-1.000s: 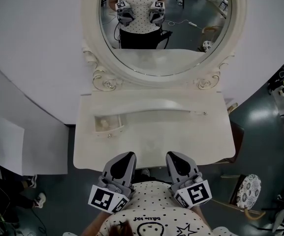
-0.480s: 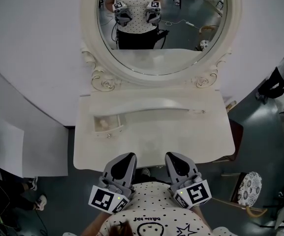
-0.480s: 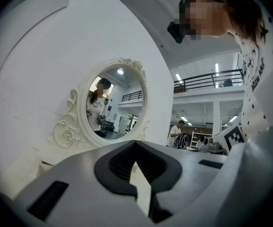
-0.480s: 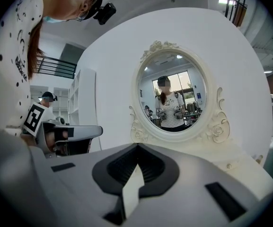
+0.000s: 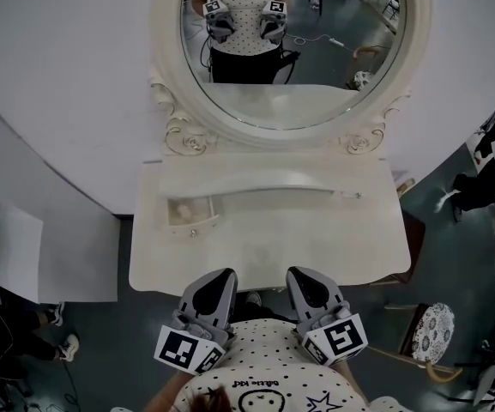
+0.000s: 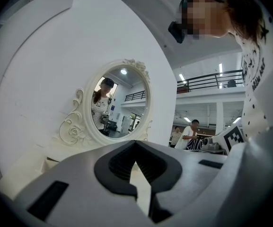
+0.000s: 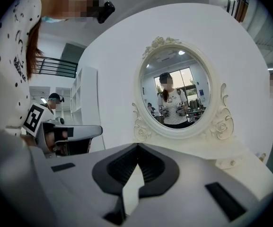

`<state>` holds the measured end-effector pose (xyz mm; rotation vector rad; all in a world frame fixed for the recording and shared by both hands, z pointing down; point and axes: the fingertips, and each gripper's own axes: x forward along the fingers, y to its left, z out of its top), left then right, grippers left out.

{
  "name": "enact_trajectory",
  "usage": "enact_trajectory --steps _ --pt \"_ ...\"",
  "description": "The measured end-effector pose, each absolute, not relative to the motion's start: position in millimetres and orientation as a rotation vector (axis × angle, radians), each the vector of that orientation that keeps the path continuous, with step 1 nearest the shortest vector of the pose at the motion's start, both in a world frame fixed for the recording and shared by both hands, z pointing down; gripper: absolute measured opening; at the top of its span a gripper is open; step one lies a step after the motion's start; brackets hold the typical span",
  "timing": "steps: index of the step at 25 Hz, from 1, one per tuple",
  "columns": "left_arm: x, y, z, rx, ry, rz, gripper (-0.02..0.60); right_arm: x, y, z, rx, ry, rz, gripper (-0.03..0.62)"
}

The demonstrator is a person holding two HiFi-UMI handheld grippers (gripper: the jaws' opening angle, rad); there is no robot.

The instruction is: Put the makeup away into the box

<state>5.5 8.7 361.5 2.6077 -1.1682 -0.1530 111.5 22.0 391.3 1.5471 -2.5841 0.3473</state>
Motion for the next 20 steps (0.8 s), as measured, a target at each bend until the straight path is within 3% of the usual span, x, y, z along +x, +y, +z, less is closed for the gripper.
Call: enact_trajectory --steps 20 --pt "7.4 16.3 361.1 2.628 -1.163 -0.152 -0.005 110.3 28.1 392.4 1.544 -2.588 0.355 0.006"
